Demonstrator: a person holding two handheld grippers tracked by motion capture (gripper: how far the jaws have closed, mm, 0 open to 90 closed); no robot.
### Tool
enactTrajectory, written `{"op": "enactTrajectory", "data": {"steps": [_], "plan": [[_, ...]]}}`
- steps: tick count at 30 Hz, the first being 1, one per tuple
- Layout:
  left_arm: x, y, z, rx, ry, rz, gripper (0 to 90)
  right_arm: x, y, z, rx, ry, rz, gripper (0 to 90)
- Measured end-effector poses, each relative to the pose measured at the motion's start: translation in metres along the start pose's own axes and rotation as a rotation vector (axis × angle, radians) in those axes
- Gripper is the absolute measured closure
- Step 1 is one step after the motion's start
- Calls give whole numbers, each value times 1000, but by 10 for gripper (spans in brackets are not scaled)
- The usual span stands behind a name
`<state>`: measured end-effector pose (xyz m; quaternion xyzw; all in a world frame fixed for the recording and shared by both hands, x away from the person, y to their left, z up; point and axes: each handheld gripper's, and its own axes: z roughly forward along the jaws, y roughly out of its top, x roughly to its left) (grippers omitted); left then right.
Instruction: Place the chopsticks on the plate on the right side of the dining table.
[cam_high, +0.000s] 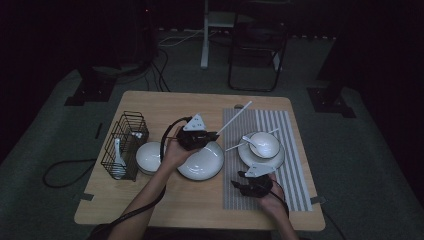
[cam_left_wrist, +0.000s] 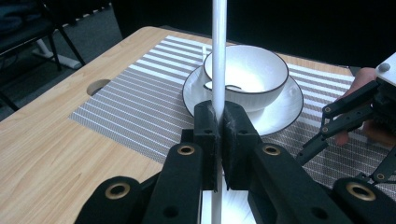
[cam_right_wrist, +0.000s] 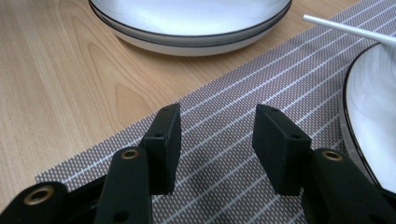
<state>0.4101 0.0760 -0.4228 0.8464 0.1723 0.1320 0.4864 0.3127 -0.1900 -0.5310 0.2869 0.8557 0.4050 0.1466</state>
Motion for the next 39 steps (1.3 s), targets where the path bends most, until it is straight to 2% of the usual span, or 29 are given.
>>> {"op": "enactTrajectory", "data": {"steps": [11, 29, 39], "plan": [[5, 1, 6, 32, 24, 18, 861, 0, -10, 0, 10, 6, 12, 515], [14, 7, 13, 37, 50, 14, 861, -1, -17, -6, -16, 1, 27, 497], [15, 9, 18, 42, 63, 22, 861, -3, -22, -3, 1, 1, 43, 485]]}}
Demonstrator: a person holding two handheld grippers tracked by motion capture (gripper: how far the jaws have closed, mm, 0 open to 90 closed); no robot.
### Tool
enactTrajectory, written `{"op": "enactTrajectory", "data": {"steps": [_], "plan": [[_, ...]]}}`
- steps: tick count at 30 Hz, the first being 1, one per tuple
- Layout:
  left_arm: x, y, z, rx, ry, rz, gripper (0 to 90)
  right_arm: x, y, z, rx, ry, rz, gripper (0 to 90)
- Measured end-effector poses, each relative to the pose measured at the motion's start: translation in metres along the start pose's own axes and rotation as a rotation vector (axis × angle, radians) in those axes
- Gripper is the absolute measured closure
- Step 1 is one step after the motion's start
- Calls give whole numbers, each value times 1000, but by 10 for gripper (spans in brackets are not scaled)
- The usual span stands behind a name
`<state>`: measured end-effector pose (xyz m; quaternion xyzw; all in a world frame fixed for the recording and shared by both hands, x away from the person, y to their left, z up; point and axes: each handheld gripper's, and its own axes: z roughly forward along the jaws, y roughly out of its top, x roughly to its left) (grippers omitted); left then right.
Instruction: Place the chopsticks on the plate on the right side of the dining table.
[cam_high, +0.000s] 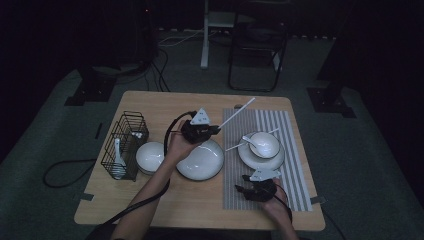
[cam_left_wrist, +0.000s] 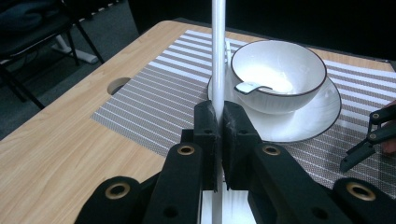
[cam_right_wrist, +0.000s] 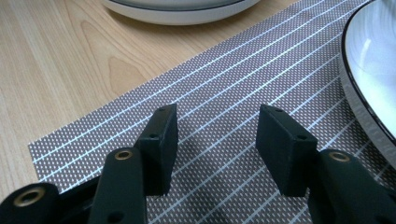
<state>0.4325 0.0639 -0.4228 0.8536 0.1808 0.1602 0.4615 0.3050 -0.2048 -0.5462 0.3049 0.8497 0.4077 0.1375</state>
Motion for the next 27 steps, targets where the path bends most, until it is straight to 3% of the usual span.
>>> {"op": "enactTrajectory", "data": {"steps": [6, 12, 27], "plan": [[1, 3, 2, -1, 4, 1, 861, -1, 0, 0, 3, 0, 11, 478], [3, 5, 6, 3, 12, 0, 861, 2, 1, 3, 34, -25, -15, 464], [6, 8, 20, 26, 13, -9, 861, 3, 1, 3, 33, -32, -17, 451]]}}
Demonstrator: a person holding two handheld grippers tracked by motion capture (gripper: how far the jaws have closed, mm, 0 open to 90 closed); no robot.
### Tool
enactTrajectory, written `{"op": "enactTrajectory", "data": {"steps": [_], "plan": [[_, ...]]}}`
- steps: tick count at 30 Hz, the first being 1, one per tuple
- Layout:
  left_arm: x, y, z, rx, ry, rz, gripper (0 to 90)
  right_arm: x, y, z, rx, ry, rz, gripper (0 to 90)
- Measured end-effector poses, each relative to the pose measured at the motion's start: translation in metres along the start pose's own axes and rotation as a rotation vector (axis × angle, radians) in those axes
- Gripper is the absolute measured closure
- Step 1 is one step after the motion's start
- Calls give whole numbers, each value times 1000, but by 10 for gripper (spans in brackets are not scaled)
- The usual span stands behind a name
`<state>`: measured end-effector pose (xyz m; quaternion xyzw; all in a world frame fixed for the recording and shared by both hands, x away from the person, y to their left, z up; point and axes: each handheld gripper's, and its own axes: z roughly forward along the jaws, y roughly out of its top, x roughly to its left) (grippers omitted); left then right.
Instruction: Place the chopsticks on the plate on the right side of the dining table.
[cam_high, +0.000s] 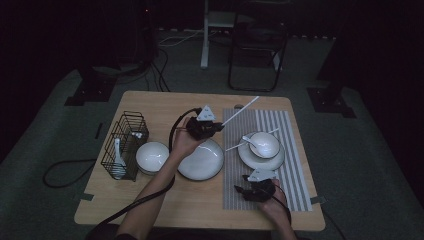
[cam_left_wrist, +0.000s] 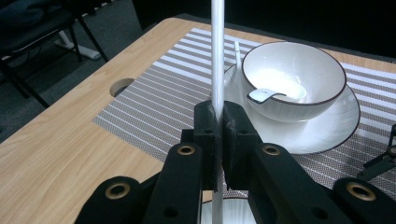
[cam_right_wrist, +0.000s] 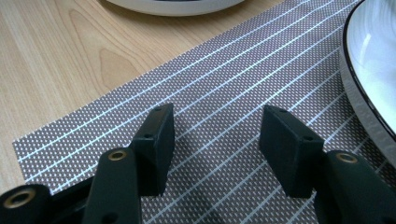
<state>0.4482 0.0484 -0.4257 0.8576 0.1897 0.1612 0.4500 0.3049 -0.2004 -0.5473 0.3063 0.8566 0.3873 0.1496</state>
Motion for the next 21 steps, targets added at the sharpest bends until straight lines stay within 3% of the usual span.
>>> {"op": "enactTrajectory", "data": {"steps": [21], "plan": [[1, -3, 29, 51, -18, -25, 862, 0, 0, 0, -1, -1, -1, 451]]}}
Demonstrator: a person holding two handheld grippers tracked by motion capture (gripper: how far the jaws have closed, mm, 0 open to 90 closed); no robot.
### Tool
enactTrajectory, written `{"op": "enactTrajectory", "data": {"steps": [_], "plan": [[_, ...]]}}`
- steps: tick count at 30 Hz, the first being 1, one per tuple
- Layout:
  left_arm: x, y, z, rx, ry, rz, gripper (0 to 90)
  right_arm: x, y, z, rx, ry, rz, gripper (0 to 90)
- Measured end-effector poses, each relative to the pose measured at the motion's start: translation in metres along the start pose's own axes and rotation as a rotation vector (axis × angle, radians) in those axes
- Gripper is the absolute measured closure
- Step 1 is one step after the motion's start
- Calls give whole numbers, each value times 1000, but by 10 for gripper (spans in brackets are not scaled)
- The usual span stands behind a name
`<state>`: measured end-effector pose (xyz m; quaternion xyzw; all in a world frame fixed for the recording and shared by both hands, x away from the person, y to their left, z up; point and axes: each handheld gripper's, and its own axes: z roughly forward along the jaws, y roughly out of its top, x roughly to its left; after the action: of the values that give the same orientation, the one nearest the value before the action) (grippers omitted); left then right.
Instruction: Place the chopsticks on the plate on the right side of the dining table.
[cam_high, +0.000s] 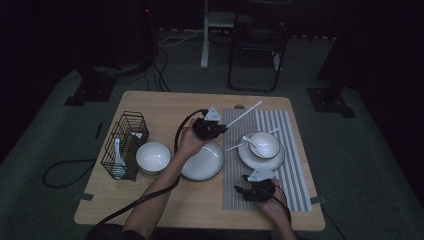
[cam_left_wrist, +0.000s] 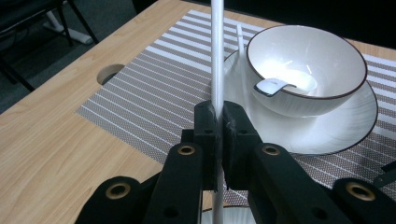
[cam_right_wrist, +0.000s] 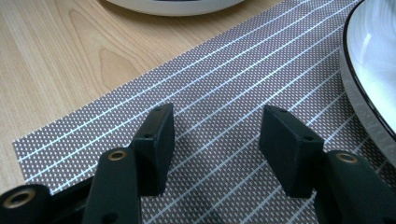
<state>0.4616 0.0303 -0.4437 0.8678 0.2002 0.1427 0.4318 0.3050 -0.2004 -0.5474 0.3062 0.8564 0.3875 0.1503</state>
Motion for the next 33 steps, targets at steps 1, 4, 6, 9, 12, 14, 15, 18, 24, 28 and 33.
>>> {"op": "enactTrajectory", "data": {"steps": [1, 4, 6, 9, 12, 14, 15, 18, 24, 28, 33], "plan": [[0, 0, 1, 4, -1, 2, 862, 0, 0, 0, 0, 0, 0, 451], [-1, -1, 6, 19, 0, 2, 862, 0, 0, 0, 0, 0, 1, 451], [-1, -1, 10, 26, -3, 3, 862, 0, 0, 0, 1, 1, 0, 452], [-1, -3, 15, 39, -8, 1, 862, 0, 0, 0, 0, 0, -1, 452], [-2, -4, 22, 57, -10, 1, 862, 0, 0, 0, 0, -1, -2, 452], [-2, -5, 25, 67, -10, 1, 862, 0, 0, 0, 1, 0, -1, 452], [-2, -6, 27, 72, -10, 0, 862, 0, 0, 0, 1, -1, -3, 452], [-2, -9, 31, 79, -7, -7, 862, 0, 0, 0, 1, -1, -1, 452], [-1, -13, 38, 102, -3, -20, 861, 0, 0, 0, 0, -2, -4, 452], [-1, -16, 45, 119, -6, -22, 861, 0, 0, 0, 0, -1, -2, 452], [-3, -19, 53, 134, -8, -36, 861, 0, 0, 0, 0, -1, -2, 452]]}}
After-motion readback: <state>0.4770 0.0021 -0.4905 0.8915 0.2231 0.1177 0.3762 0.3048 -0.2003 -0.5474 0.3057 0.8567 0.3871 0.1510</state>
